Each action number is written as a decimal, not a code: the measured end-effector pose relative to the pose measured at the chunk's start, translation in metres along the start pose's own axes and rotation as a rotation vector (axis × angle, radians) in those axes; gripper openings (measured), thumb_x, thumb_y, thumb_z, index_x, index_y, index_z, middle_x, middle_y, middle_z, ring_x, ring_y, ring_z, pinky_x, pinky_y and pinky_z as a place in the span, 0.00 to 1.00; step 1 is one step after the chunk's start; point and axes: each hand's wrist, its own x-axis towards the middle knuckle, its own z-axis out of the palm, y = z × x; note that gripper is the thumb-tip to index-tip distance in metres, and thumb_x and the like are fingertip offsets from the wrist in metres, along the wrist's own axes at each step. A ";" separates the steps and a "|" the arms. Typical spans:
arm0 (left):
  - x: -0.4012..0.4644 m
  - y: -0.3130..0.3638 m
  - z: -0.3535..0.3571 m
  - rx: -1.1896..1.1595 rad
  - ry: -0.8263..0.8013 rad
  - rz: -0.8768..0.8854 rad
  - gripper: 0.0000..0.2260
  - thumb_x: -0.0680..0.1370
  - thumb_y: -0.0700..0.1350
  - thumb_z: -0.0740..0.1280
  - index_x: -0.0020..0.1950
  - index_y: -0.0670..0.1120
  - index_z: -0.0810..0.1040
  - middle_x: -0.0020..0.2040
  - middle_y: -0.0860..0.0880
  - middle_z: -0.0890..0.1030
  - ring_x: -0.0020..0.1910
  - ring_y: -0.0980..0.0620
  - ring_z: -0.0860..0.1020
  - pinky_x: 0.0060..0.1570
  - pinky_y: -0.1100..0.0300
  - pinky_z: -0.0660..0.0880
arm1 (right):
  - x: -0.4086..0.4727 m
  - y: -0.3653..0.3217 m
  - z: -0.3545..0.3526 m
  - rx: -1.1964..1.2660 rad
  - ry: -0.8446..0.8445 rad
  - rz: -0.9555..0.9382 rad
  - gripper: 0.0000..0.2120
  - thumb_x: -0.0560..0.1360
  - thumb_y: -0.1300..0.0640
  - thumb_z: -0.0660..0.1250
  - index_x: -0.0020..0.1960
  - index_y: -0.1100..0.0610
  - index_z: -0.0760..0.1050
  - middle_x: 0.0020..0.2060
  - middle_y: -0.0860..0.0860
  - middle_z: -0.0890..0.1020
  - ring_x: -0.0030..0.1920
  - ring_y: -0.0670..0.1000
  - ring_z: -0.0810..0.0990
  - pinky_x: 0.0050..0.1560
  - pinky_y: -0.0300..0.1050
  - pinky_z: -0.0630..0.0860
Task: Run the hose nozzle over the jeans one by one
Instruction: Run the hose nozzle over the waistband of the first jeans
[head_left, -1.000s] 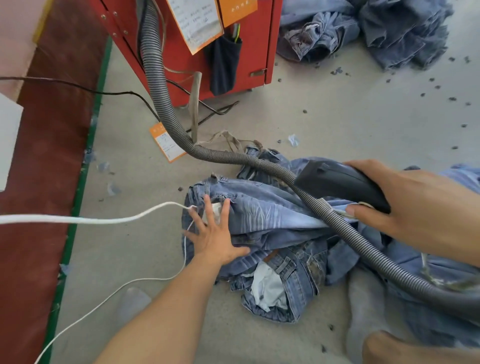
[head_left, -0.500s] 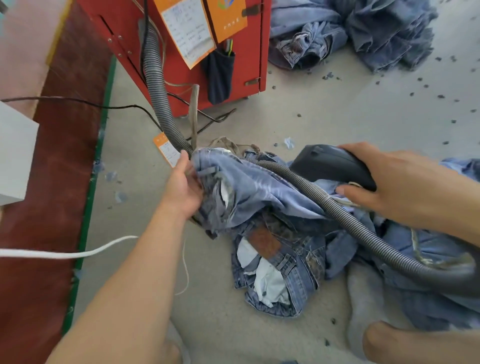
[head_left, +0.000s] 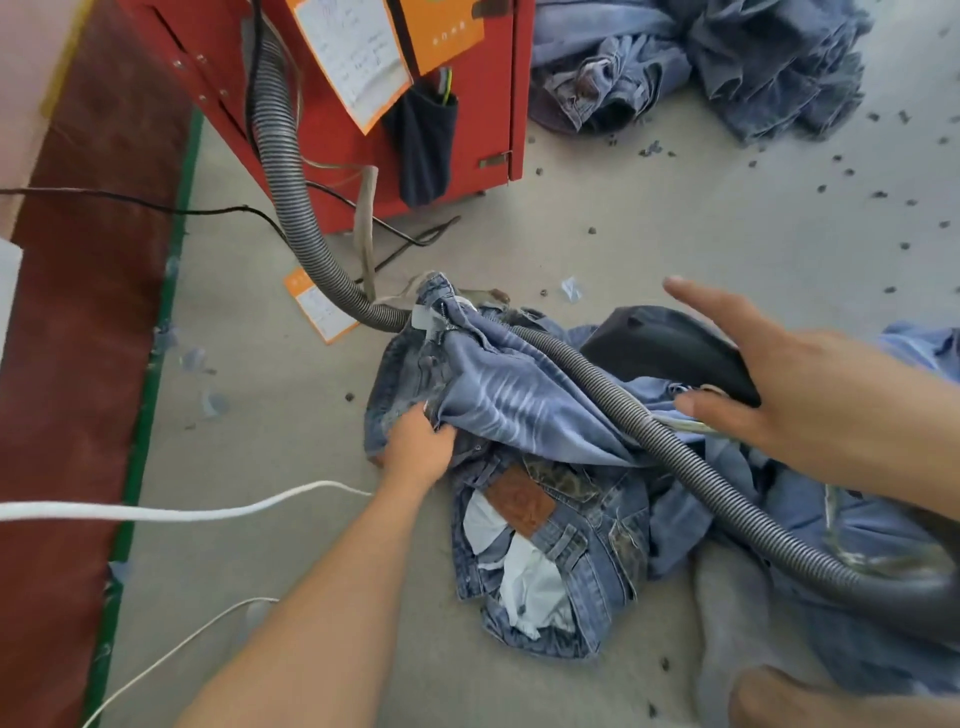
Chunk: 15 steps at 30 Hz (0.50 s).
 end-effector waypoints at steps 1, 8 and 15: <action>-0.001 0.010 -0.012 -0.079 -0.070 -0.003 0.13 0.78 0.49 0.69 0.62 0.48 0.82 0.59 0.45 0.84 0.60 0.41 0.80 0.60 0.47 0.77 | 0.000 -0.002 -0.001 0.025 -0.022 -0.016 0.38 0.73 0.31 0.59 0.75 0.22 0.40 0.36 0.47 0.79 0.33 0.48 0.78 0.32 0.42 0.72; -0.038 0.110 -0.095 -0.166 -0.340 -0.064 0.09 0.67 0.52 0.71 0.41 0.48 0.86 0.39 0.49 0.87 0.35 0.51 0.84 0.33 0.59 0.78 | 0.008 -0.017 0.000 0.052 -0.114 0.028 0.08 0.80 0.36 0.58 0.56 0.30 0.73 0.41 0.48 0.73 0.39 0.39 0.71 0.38 0.41 0.67; -0.125 0.170 -0.126 -0.117 -0.553 -0.005 0.24 0.68 0.56 0.75 0.54 0.39 0.85 0.49 0.37 0.86 0.49 0.38 0.86 0.51 0.43 0.82 | 0.001 -0.045 0.006 -0.033 -0.130 0.018 0.18 0.73 0.28 0.67 0.55 0.38 0.73 0.41 0.48 0.67 0.37 0.43 0.64 0.38 0.49 0.66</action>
